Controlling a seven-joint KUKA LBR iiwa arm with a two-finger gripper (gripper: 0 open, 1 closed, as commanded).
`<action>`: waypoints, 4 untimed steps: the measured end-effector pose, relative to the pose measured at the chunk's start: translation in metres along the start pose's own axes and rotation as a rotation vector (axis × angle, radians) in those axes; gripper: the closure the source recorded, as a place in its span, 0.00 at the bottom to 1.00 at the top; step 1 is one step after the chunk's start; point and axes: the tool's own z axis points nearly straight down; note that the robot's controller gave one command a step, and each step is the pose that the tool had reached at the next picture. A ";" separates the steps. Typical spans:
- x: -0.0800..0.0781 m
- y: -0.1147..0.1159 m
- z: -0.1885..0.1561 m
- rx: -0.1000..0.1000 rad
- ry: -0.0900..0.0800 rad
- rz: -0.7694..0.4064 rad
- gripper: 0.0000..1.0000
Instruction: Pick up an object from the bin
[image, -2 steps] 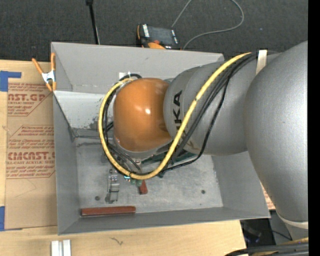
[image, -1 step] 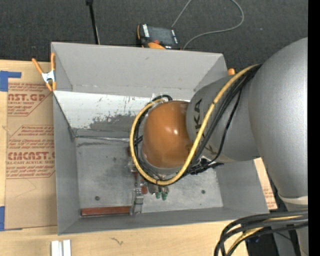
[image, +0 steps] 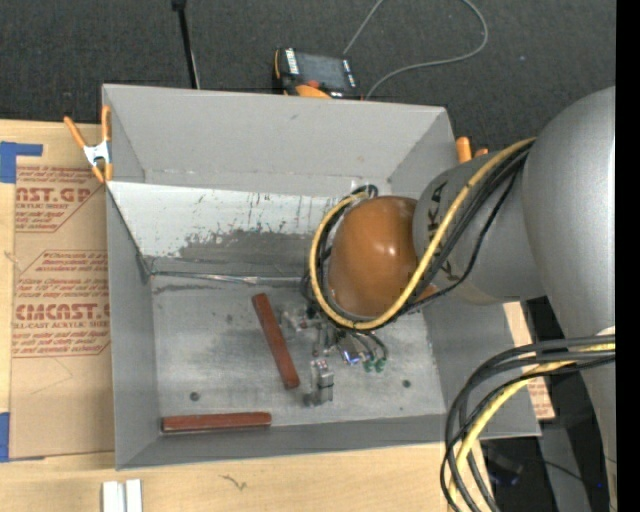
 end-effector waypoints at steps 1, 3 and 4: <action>-0.058 -0.071 -0.083 0.005 -0.009 0.011 0.00; -0.046 -0.090 -0.003 -0.001 -0.001 -0.064 1.00; -0.055 -0.068 -0.152 0.002 -0.007 -0.124 1.00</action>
Offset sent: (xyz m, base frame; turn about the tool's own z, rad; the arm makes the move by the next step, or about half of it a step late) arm 0.0674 -0.0531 0.0784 0.0056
